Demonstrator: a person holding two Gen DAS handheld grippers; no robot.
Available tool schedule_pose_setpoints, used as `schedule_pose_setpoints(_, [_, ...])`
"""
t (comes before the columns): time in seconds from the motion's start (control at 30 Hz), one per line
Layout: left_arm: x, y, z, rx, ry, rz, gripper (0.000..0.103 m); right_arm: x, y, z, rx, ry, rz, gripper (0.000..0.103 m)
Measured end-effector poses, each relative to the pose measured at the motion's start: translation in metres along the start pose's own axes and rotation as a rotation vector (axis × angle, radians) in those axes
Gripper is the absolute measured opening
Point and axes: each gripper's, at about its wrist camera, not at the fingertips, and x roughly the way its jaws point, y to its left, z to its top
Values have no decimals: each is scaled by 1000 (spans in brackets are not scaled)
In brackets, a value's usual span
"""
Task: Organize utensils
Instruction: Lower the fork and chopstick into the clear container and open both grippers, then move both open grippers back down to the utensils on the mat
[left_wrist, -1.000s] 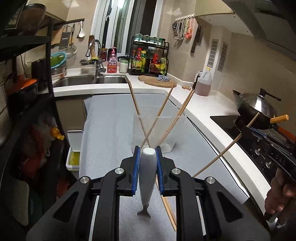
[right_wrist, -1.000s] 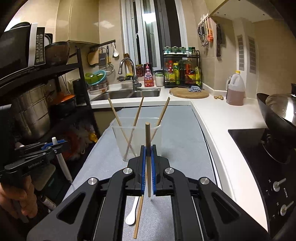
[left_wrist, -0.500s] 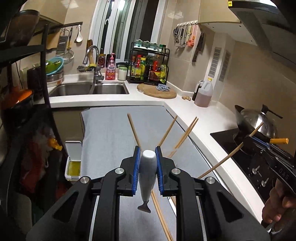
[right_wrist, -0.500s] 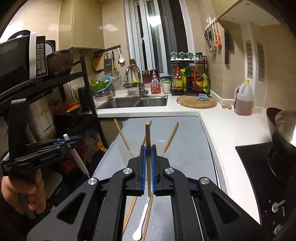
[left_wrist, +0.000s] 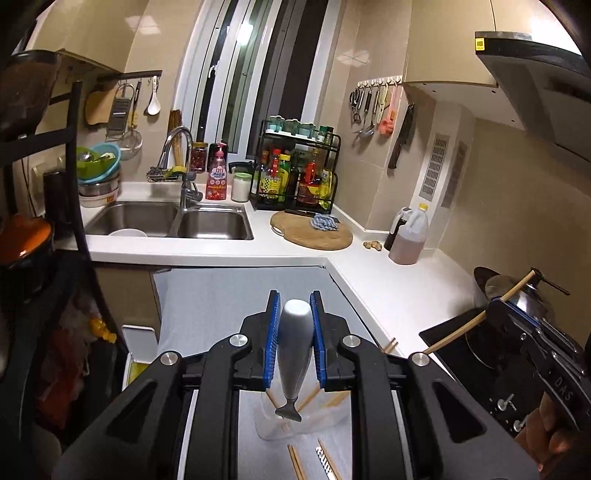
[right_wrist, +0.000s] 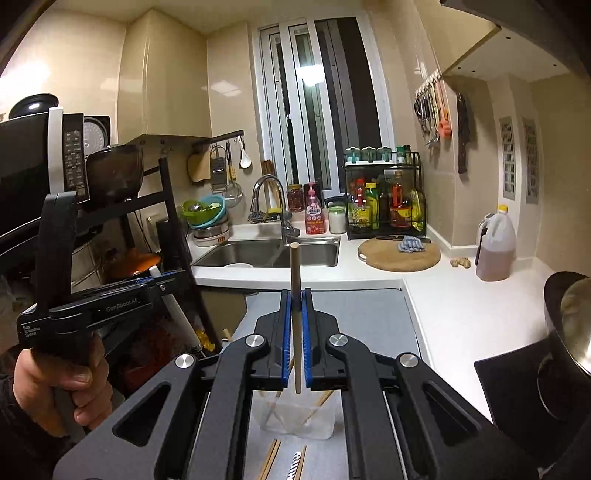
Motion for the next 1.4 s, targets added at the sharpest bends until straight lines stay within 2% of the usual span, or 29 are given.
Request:
schedule_pose_setpoints(0.37, [65, 7, -35, 36, 117, 50, 16, 61, -11, -37, 16, 90, 2, 6])
schedule_pose_setpoints(0.67, [92, 13, -58, 58, 180, 72, 17, 93, -16, -72, 33, 189, 23, 6])
schedule_pose_setpoints(0.77, [96, 13, -62, 60, 204, 74, 19, 101, -15, -78, 23, 234, 17, 10])
schedule_pose_setpoints(0.8, [94, 13, -62, 55, 200, 74, 21, 100, -15, -80, 21, 241, 6, 15])
schedule_pose_setpoints(0.83, [91, 13, -60, 53, 191, 72, 29, 99, -16, -80, 22, 242, -1, 24])
schedule_pose_setpoints(0.87, [84, 12, -57, 54, 171, 70, 33, 96, -16, -80, 21, 241, -11, 27])
schedule_pose_setpoints(0.9, [80, 11, -55, 56, 158, 70, 34, 94, -16, -80, 17, 239, -24, 35])
schedule_pose_setpoints(0.93, [74, 10, -52, 59, 144, 71, 35, 91, -16, -78, 10, 239, -39, 38])
schedule_pose_setpoints(1.2, [17, 1, -47, 62, 59, 81, 37, 46, -15, -69, -10, 173, -116, 38])
schedule_pose_setpoints(1.4, [-30, 3, -73, 53, 27, 87, 37, -7, -9, -75, -20, 112, -140, 38])
